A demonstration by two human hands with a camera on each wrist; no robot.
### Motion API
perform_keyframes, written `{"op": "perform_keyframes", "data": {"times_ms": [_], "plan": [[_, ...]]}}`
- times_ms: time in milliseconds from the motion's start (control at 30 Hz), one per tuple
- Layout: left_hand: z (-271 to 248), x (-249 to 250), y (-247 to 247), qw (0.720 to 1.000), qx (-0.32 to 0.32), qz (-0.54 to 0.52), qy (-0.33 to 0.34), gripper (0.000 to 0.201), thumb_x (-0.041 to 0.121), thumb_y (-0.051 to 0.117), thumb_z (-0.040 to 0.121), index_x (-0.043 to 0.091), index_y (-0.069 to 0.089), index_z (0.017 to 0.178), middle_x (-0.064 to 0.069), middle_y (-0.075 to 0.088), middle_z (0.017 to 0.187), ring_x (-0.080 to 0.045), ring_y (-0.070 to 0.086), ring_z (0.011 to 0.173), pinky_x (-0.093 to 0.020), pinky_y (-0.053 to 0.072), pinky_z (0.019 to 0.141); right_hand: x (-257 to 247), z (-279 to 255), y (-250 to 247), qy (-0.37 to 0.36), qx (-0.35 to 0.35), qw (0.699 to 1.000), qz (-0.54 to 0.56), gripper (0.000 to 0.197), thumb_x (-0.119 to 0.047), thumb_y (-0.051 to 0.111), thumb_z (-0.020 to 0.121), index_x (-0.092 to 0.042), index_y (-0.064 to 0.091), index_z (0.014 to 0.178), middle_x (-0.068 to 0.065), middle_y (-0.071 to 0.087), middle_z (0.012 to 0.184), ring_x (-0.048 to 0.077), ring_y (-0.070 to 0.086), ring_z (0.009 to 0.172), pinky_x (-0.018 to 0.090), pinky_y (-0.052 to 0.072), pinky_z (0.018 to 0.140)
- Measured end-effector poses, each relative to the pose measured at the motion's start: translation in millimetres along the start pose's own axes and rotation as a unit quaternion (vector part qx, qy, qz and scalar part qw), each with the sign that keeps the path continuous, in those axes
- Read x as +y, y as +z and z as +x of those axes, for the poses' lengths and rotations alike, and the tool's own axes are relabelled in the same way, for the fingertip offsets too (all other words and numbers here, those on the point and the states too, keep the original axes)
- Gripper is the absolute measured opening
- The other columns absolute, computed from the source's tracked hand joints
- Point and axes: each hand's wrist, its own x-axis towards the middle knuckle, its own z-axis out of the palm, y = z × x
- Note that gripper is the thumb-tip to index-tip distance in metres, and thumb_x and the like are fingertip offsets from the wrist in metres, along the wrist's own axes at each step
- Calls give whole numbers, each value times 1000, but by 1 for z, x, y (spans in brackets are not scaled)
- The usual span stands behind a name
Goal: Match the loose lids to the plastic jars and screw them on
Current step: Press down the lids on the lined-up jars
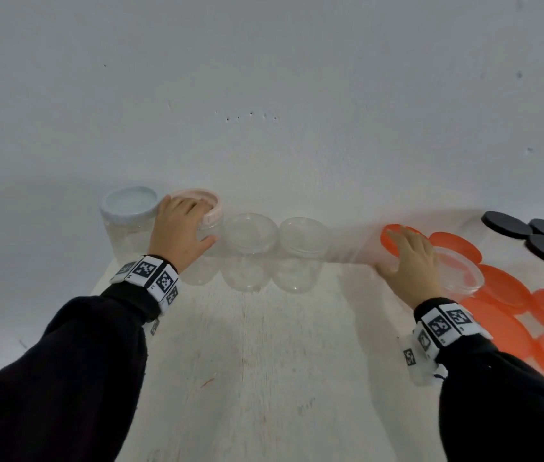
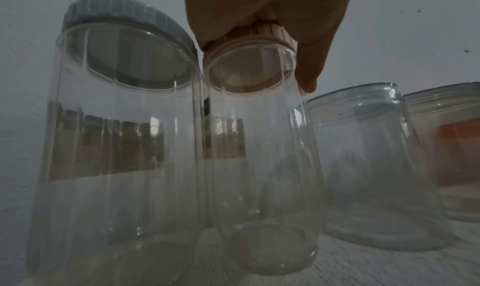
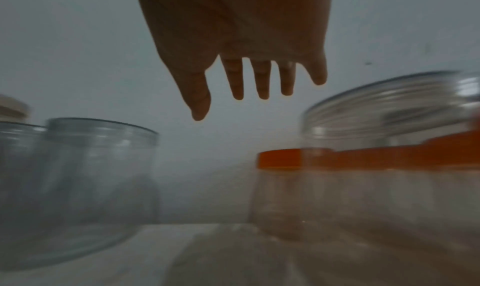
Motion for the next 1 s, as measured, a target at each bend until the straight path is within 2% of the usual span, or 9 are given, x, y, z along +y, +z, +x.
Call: {"op": "perform_keyframes", "data": {"times_ms": [133, 267, 367, 467, 600, 733, 800, 867, 1000], "plan": [[2, 2, -1, 1000, -11, 26, 8, 56, 21, 85, 60, 2, 62, 107, -16, 65, 101, -36, 57, 98, -51, 34, 95, 48, 1, -16, 121, -29, 989, -78, 69, -44, 61, 85, -22, 32, 143, 8, 21, 154, 32, 15, 141, 58, 11, 111], [5, 5, -8, 998, -44, 43, -15, 56, 30, 80, 69, 4, 60, 114, -15, 62, 114, -34, 54, 109, -50, 28, 103, 65, -2, -16, 150, -96, 978, -108, 70, -47, 58, 86, -24, 27, 144, 8, 22, 153, 35, 19, 139, 59, 21, 109], [12, 11, -17, 997, -65, 29, -39, 55, 39, 75, 74, 8, 60, 116, -11, 60, 123, -31, 51, 114, -47, 29, 104, 61, -8, -18, 106, -92, 985, -97, 66, -45, 60, 85, -24, 32, 141, 7, 27, 150, 34, 23, 136, 54, 29, 107], [19, 21, -23, 995, -72, 15, -69, 47, 42, 69, 78, 12, 62, 113, -6, 58, 127, -29, 51, 116, -48, 30, 102, 50, -19, -20, 51, -110, 990, -77, 67, -44, 60, 86, -25, 31, 143, 6, 24, 152, 32, 18, 139, 50, 24, 110], [16, 62, -17, 998, -16, 2, -67, 35, 27, 67, 83, 3, 62, 108, -15, 58, 122, -34, 50, 112, -47, 30, 101, 29, -40, -20, -48, -136, 988, -53, 71, -46, 57, 87, -24, 24, 145, 3, 18, 154, 30, 14, 141, 49, 25, 111], [5, 136, -4, 992, 13, -120, -23, 25, 17, 66, 83, 4, 62, 104, -12, 58, 118, -29, 49, 112, -38, 34, 100, 19, -55, -31, -122, -177, 976, 42, 75, -41, 62, 86, -19, 24, 146, 4, 13, 156, 22, 10, 143, 38, 19, 113], [-1, 175, 4, 981, -24, -193, 6, 28, 25, 63, 85, 6, 62, 105, -9, 59, 116, -24, 49, 111, -34, 35, 100, 22, -62, -40, -143, -190, 966, 96, 76, -38, 64, 85, -19, 23, 146, 3, 9, 156, 19, 9, 143, 33, 17, 113], [-6, 212, 13, 964, -85, -246, 53, 47, 46, 52, 81, 8, 61, 108, -4, 58, 116, -17, 49, 111, -30, 36, 99, 34, -69, -49, -161, -183, 963, 114, 76, -39, 64, 85, -20, 22, 146, 2, 8, 157, 18, 9, 143, 30, 16, 113], [-10, 265, 33, 939, -231, -240, 89, 84, 71, 39, 65, 18, 48, 130, 2, 40, 139, -10, 31, 128, -17, 22, 100, 77, -78, -65, -149, -155, 975, 64, 79, -47, 62, 84, -21, 20, 147, 2, 8, 157, 21, 9, 143, 37, 17, 115]]}}
